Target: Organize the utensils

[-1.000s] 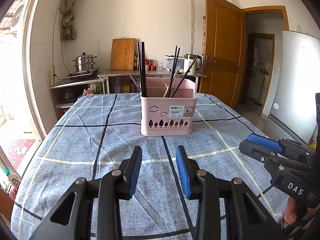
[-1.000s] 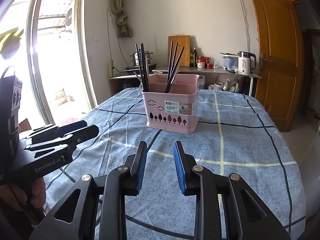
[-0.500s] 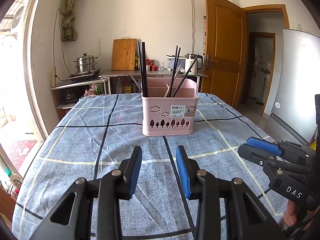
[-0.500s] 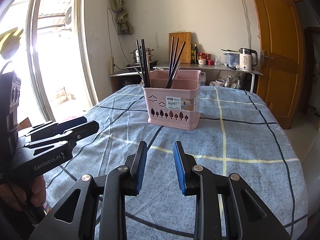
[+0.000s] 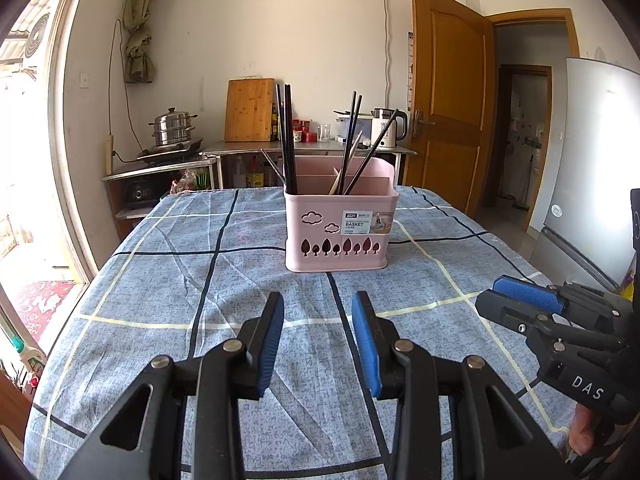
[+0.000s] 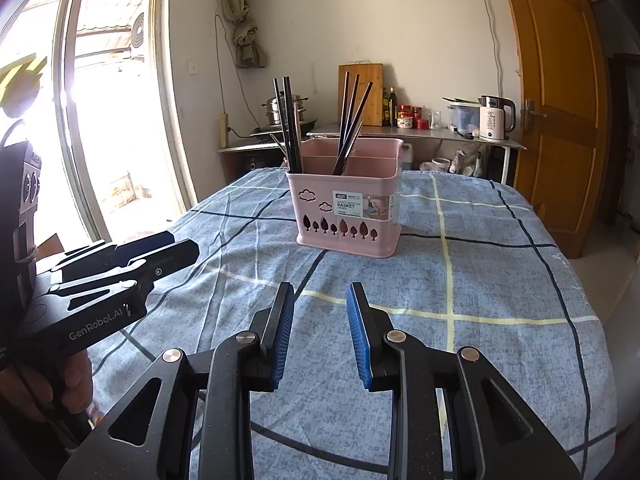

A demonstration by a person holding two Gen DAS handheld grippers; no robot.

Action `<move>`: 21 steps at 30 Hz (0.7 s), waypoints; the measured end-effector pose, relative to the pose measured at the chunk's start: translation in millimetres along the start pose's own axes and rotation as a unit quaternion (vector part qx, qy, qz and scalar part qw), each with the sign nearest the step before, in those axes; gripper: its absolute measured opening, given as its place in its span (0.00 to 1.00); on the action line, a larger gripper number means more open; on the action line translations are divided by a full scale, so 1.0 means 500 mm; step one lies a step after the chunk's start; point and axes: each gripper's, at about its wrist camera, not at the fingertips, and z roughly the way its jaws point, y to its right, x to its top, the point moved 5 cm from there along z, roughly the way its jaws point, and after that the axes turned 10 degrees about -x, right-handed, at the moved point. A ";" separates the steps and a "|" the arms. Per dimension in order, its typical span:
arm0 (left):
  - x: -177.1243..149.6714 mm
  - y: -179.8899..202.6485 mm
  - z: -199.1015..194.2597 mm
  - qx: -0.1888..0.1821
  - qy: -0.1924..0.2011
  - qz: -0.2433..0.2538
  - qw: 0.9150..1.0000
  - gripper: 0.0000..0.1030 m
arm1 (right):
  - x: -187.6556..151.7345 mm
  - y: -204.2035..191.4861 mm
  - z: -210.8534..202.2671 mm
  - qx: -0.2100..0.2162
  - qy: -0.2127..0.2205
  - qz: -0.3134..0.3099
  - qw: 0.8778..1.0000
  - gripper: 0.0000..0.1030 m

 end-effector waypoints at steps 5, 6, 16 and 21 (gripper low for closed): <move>0.001 0.001 -0.002 0.003 0.001 0.001 1.000 0.36 | -0.002 -0.001 0.003 0.001 -0.007 0.001 1.000 0.27; 0.000 0.002 -0.001 0.004 0.000 0.002 1.000 0.36 | -0.002 -0.001 0.003 0.001 -0.007 0.001 1.000 0.27; -0.006 0.005 0.005 0.006 -0.006 0.001 1.000 0.36 | -0.003 0.003 0.005 0.001 -0.009 0.002 1.000 0.27; -0.007 0.004 0.007 0.006 -0.006 -0.002 1.000 0.36 | -0.006 0.005 0.006 0.001 -0.011 0.004 1.000 0.27</move>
